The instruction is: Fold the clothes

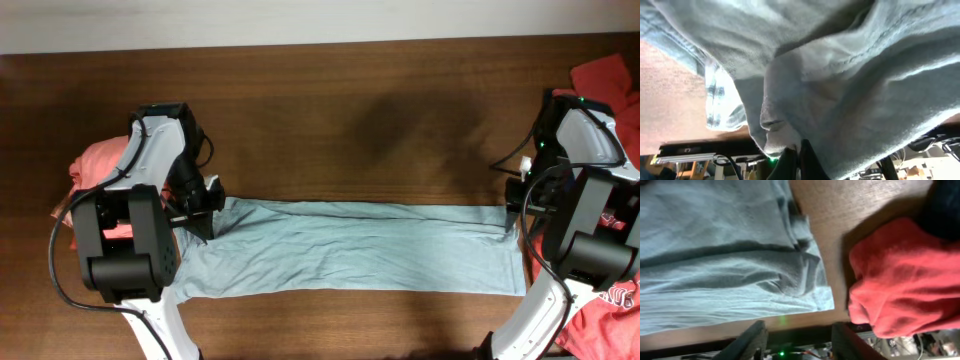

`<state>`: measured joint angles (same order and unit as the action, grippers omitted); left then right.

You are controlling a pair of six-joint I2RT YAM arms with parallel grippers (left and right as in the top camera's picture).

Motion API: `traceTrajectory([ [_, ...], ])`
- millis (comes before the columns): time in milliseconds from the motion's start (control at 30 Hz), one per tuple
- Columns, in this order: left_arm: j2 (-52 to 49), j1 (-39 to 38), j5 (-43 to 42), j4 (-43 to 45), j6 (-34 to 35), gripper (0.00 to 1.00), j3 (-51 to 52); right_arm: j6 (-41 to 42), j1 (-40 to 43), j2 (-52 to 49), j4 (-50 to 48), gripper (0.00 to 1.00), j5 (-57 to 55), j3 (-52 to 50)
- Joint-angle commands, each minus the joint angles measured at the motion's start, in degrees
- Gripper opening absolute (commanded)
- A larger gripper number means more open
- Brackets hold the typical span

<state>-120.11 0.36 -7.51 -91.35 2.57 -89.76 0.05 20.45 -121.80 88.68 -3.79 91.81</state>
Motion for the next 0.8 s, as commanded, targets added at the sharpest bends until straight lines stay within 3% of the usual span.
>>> traceTrajectory([
  [0,0.9,0.2,-0.2,0.8,-0.7,0.01,0.4,0.4,0.2,-0.3,-0.6,0.48,0.7,-0.3],
  [533,0.9,0.2,-0.2,2.4,-0.7,0.01,0.4,0.4,0.2,-0.3,-8.8,0.48,3.2,-6.6],
  [600,0.9,0.2,-0.2,2.4,-0.7,0.00,0.4,0.4,0.2,-0.3,-9.7,0.34,3.4,-7.6],
  [667,0.9,0.2,-0.2,2.4,-0.7,0.00,0.4,0.4,0.2,-0.3,-9.9,0.04,3.3,-8.1],
  [767,0.9,0.2,-0.2,1.9,-0.7,0.00,0.4,0.4,0.3,-0.3,-9.9,0.04,3.0,-8.1],
])
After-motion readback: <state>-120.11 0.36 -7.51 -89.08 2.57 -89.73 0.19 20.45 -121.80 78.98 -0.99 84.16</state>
